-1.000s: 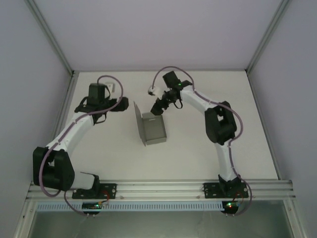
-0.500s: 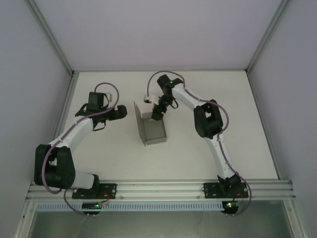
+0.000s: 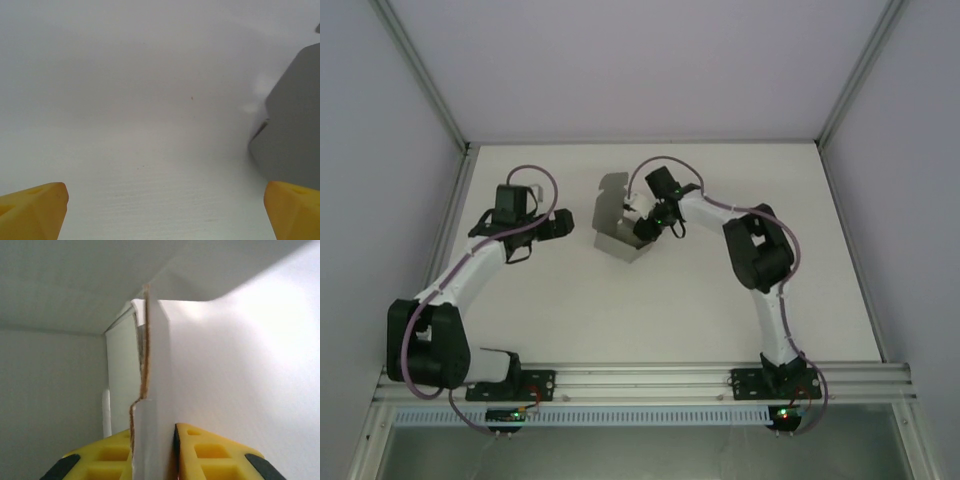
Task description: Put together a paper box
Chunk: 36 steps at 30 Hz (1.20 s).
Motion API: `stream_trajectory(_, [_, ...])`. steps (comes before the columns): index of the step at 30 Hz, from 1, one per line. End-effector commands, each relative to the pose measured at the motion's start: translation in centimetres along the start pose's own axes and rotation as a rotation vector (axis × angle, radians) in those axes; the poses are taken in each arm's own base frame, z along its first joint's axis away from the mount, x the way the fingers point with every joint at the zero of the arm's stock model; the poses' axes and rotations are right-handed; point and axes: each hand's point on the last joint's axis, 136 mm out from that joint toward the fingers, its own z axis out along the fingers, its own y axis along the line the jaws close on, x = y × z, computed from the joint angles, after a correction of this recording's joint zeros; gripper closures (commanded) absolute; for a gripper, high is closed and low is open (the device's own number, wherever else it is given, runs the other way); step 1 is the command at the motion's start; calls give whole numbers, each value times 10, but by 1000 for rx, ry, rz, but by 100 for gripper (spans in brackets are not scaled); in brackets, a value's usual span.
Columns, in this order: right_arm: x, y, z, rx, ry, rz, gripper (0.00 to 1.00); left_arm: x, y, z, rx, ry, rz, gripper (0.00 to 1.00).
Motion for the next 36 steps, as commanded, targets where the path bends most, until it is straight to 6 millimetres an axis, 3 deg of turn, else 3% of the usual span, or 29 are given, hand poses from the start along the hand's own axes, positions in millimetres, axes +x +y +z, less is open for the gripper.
stream_trajectory(1, [8,-39,-30,290,-45,233,80,-19,-1,-10,-9,-69,-8,1])
stream_trajectory(8, [74,-57,-91,743,112,440,82,-28,-12,-1,41,-82,4,1])
stream_trajectory(11, [98,-49,-109,865,201,573,81,-29,-25,7,104,-72,26,0])
stream_trajectory(14, [107,-31,-109,877,228,671,78,-28,-46,12,177,-67,102,0])
stream_trajectory(18, [101,-14,-106,830,193,689,63,-22,-94,13,340,-61,300,0])
stream_trajectory(21, [93,-20,-115,824,139,669,54,-17,-127,16,471,-56,452,0])
stream_trajectory(27, [48,-12,-140,661,-80,599,25,-15,-160,41,603,27,662,0])
stream_trajectory(29, [44,-5,-147,594,-126,575,14,-16,-168,53,636,56,702,1])
stream_trajectory(32, [49,-8,-162,534,-184,619,3,-15,-181,64,722,89,744,0])
stream_trajectory(36, [77,-24,-182,506,-209,757,1,-12,-190,76,794,120,757,2])
